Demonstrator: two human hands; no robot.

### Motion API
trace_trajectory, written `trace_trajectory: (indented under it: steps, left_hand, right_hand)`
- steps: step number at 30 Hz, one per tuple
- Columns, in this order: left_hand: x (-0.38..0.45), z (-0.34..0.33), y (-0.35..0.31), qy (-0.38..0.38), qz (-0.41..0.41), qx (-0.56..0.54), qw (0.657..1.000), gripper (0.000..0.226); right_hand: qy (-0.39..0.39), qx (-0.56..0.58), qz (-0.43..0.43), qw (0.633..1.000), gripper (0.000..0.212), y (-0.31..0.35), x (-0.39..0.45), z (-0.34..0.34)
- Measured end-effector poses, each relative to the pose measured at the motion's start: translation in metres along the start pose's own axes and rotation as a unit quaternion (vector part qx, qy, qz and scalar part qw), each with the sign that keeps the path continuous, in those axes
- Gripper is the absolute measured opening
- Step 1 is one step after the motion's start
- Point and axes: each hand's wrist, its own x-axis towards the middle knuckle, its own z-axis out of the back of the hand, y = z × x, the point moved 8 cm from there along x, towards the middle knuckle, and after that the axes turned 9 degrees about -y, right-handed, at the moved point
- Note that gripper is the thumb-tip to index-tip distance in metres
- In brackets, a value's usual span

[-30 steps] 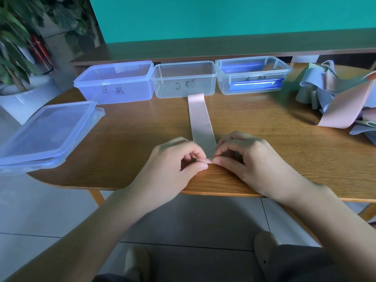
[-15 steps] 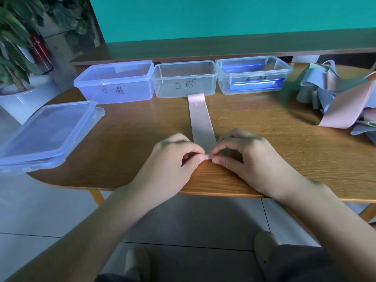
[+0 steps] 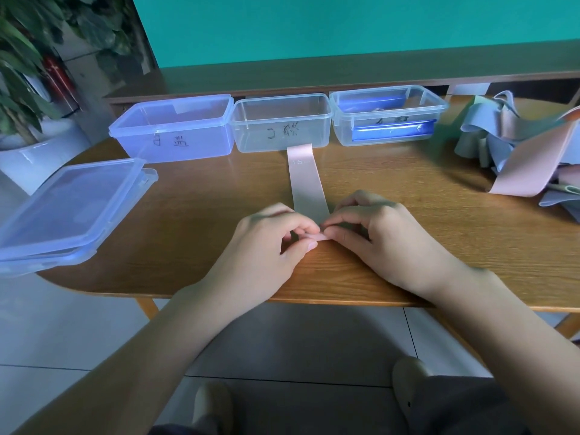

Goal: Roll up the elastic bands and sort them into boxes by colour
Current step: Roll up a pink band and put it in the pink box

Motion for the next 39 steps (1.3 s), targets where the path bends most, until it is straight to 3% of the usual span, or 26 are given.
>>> trace_trajectory:
  steps: [13,18,23,29,39]
  left_hand:
    - [0.007,-0.002,0.002,-0.014,0.002,0.015,1.0,0.016]
    - [0.008,-0.002,0.005,-0.013,0.008,0.022,1.0,0.007]
    - [0.013,-0.004,0.009,-0.028,0.008,0.014,0.999,0.005]
    - [0.014,-0.006,0.012,-0.032,0.018,0.017,0.999,0.013]
    - [0.017,-0.008,0.013,-0.043,-0.001,0.053,0.998,0.025]
  right_hand:
    - [0.014,0.006,-0.006,1.0,0.017,-0.007,0.005,-0.004]
    - [0.03,-0.008,-0.001,1.0,0.019,-0.009,0.009,-0.005]
    - [-0.004,-0.013,0.004,1.0,0.015,-0.007,0.012,-0.003]
    - [-0.026,0.008,0.02,0.999,0.008,-0.001,0.013,0.0]
    - [-0.042,-0.006,-0.001,0.999,0.017,-0.01,0.016,-0.002]
